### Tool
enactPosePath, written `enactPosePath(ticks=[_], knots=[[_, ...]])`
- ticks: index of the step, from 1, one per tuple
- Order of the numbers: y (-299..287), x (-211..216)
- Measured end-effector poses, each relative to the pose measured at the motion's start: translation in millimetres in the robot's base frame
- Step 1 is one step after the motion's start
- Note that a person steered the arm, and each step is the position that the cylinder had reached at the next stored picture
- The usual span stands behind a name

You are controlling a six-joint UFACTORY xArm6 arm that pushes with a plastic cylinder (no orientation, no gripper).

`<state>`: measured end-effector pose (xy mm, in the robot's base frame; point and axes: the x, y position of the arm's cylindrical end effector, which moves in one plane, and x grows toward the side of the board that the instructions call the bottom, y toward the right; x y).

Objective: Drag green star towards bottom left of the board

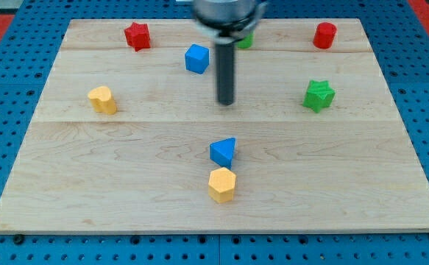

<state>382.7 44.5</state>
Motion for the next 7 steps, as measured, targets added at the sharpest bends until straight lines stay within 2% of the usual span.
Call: enactPosePath(ticks=[1, 2, 3, 4, 5, 7], knots=[[48.9, -22.2], [167.4, -22.8], [226.9, -4.4], [200.6, 29.4], [134.4, 21.0], [-41.1, 21.9]])
